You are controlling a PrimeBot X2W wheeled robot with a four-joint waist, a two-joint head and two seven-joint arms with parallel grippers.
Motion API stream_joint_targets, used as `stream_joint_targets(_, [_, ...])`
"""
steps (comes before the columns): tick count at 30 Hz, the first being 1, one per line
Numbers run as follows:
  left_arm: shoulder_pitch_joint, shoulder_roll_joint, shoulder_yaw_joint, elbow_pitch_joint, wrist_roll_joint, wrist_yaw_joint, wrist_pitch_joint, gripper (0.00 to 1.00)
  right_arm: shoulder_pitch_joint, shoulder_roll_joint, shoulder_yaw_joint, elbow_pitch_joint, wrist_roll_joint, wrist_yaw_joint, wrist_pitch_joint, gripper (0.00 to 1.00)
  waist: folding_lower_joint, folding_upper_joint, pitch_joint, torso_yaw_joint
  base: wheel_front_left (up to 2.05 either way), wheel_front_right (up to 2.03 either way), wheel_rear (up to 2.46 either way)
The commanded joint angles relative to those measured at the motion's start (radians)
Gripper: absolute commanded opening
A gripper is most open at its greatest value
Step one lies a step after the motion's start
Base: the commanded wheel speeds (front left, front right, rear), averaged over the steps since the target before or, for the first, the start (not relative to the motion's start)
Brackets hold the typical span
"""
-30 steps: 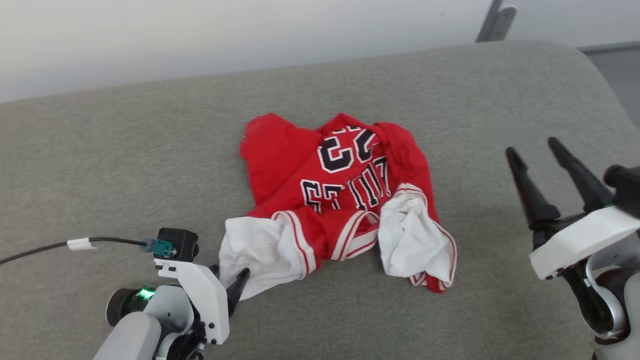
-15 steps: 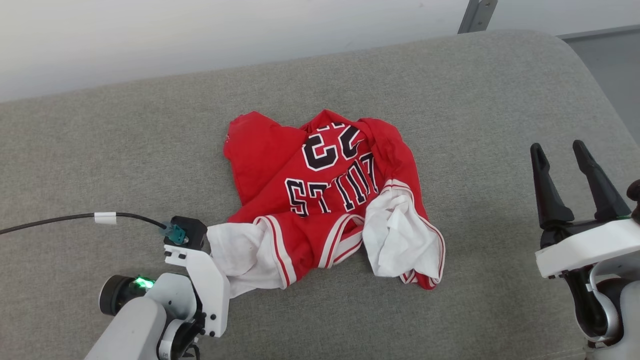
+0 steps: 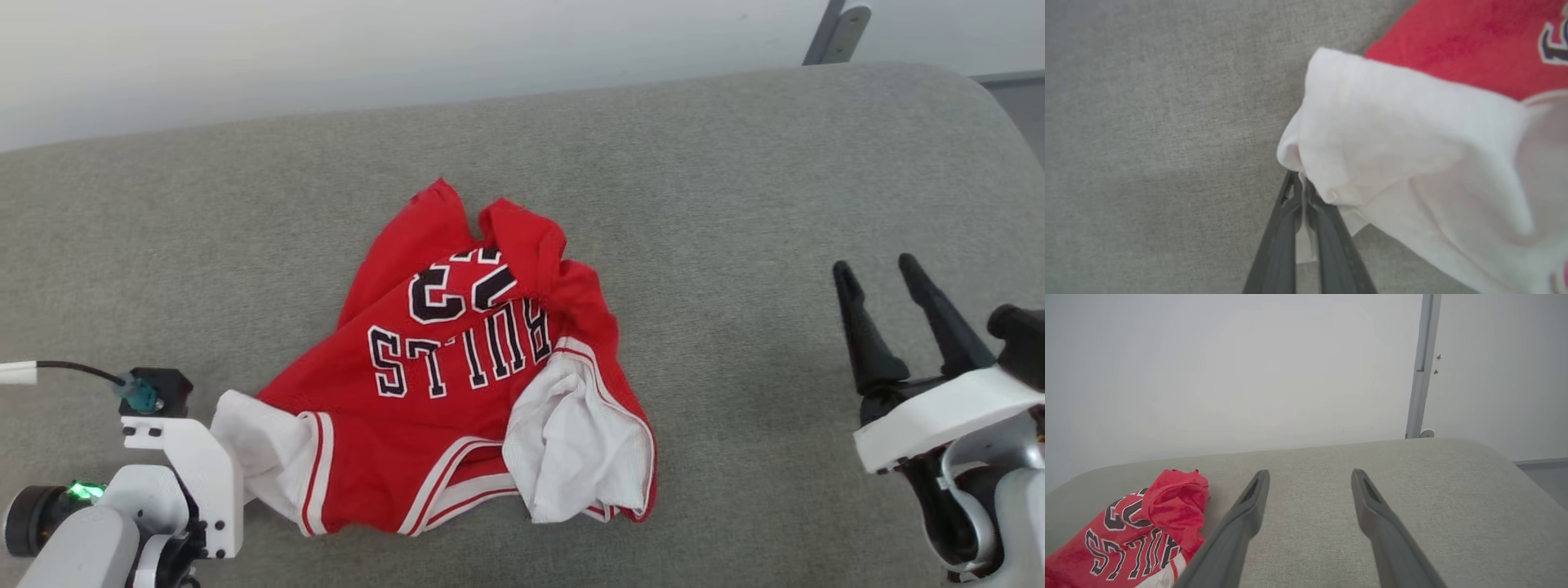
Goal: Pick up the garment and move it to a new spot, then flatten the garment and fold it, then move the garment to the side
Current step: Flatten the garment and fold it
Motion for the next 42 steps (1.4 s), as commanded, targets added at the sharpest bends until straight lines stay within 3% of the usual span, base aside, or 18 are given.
stream_joint_targets(1, [0.013, 0.004, 0.007, 0.001, -0.006, 0.005, 0.005, 0.00, 0.013, -0.008, 0.014, -0.005, 0.011, 0.000, 0.012, 1.00, 0.0000, 0.0000, 0.002, 0.010, 0.00, 0.00, 0.00])
stream_joint_targets(3, [0.014, -0.006, 0.018, 0.001, -0.022, 0.010, -0.003, 0.00, 0.015, -0.015, 0.044, -0.009, 0.024, 0.000, 0.027, 1.00, 0.0000, 0.0000, 0.004, 0.019, 0.00, 0.00, 0.00])
stream_joint_targets(4, [0.012, -0.012, 0.021, 0.001, -0.028, 0.010, -0.010, 0.12, 0.016, -0.019, 0.065, -0.010, 0.034, 0.000, 0.035, 1.00, 0.0000, 0.0000, 0.004, 0.023, 0.00, 0.00, 0.00])
stream_joint_targets(5, [0.006, -0.025, 0.023, 0.003, -0.038, 0.008, -0.022, 1.00, 0.018, -0.036, 0.116, -0.014, 0.052, 0.000, 0.060, 1.00, 0.0000, 0.0000, 0.002, 0.030, 0.00, 0.00, 0.00])
stream_joint_targets(13, [0.008, -0.066, 0.036, -0.018, -0.057, 0.001, -0.104, 1.00, 0.024, -0.095, 0.293, -0.025, 0.137, 0.000, 0.197, 1.00, 0.0000, 0.0000, -0.010, 0.060, 0.00, 0.00, 0.00])
stream_joint_targets(21, [0.048, -0.103, 0.062, -0.098, -0.033, -0.025, -0.342, 1.00, 0.021, -0.159, 0.416, -0.049, 0.197, 0.000, 0.398, 1.00, 0.0000, 0.0000, -0.012, 0.104, 0.00, 0.00, 0.00])
stream_joint_targets(32, [0.104, -0.156, 0.065, -0.135, 0.002, -0.068, -0.653, 1.00, -0.011, -0.227, 0.475, -0.075, 0.169, 0.000, 0.607, 1.00, 0.0000, 0.0000, -0.006, 0.178, 0.00, 0.00, 0.00])
stream_joint_targets(37, [0.121, -0.189, 0.076, -0.114, -0.010, -0.054, -0.723, 1.00, -0.031, -0.243, 0.497, -0.050, 0.151, 0.000, 0.635, 1.00, 0.0000, 0.0000, 0.003, 0.205, 0.00, 0.00, 0.00])
stream_joint_targets(38, [0.123, -0.192, 0.074, -0.111, -0.009, -0.056, -0.732, 1.00, -0.035, -0.241, 0.498, -0.045, 0.150, 0.000, 0.634, 0.82, 0.0000, 0.0000, 0.005, 0.209, 0.00, 0.00, 0.00])
stream_joint_targets(39, [0.123, -0.197, 0.075, -0.108, -0.009, -0.054, -0.740, 1.00, -0.041, -0.236, 0.497, -0.038, 0.149, 0.000, 0.631, 0.38, 0.0000, 0.0000, 0.006, 0.213, 0.00, 0.00, 0.00])
stream_joint_targets(40, [0.124, -0.203, 0.076, -0.104, -0.016, -0.053, -0.745, 1.00, -0.046, -0.235, 0.499, -0.033, 0.147, 0.000, 0.627, 0.02, 0.0000, 0.0000, 0.007, 0.216, 0.00, 0.00, 0.00])
stream_joint_targets(42, [0.128, -0.206, 0.080, -0.100, -0.018, -0.048, -0.756, 1.00, -0.048, -0.232, 0.498, -0.025, 0.148, 0.000, 0.620, 0.00, 0.0000, 0.0000, 0.008, 0.221, 0.00, 0.00, 0.00])
